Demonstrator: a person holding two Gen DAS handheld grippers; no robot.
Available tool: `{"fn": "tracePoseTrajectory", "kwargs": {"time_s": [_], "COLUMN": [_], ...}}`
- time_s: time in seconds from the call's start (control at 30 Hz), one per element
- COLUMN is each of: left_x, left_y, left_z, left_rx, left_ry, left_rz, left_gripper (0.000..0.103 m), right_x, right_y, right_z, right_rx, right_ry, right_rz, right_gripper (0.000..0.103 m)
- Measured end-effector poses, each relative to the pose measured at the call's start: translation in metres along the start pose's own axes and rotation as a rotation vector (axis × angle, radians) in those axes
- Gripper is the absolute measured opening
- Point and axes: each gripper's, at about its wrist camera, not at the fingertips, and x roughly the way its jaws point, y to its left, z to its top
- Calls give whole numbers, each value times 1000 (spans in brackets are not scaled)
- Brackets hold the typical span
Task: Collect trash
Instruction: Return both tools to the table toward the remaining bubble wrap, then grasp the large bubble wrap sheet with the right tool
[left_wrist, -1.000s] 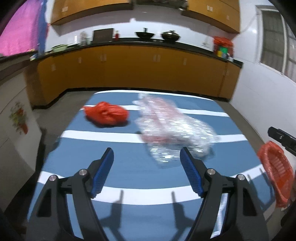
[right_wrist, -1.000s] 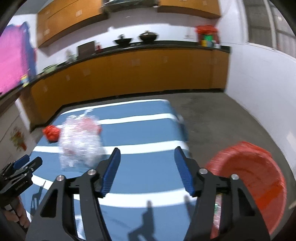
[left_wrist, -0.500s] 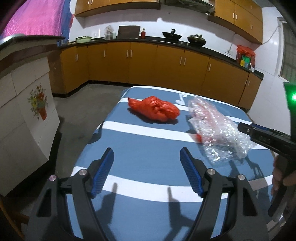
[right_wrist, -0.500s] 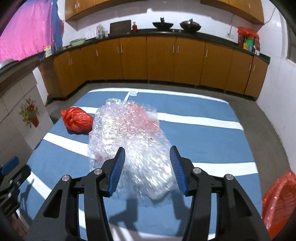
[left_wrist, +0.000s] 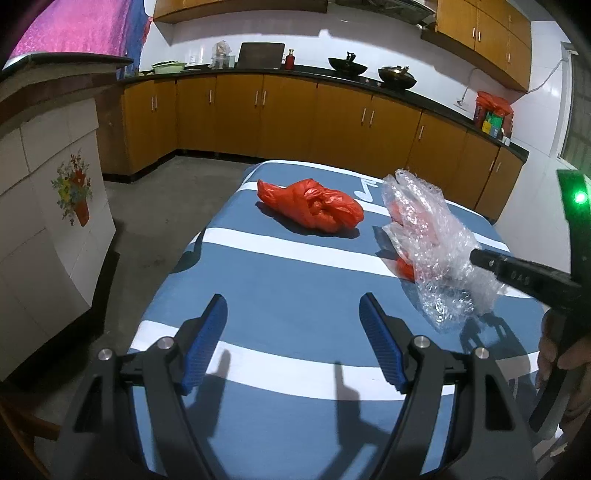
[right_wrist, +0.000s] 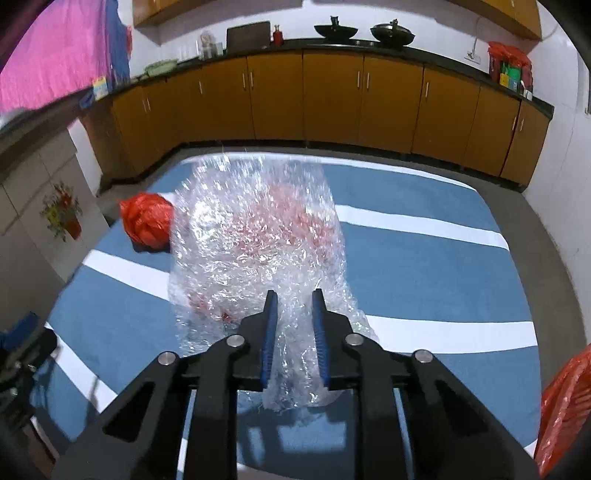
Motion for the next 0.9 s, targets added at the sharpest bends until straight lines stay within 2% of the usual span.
{"fn": "tracePoseTrajectory", "kwargs": {"time_s": [0.5, 0.9], "left_x": [0, 6], "left_y": [-23, -48], "left_z": [4, 6], "left_rx": [39, 82], "left_ry": [-7, 1], "left_rz": [-47, -83], "left_gripper": [73, 73], "right_x": [-48, -65], "right_y": [-32, -73], "right_z": [3, -11], "right_rx": [95, 174], "right_ry": [-120, -155], "right_rz": [-3, -82], "right_gripper": [12, 10]}}
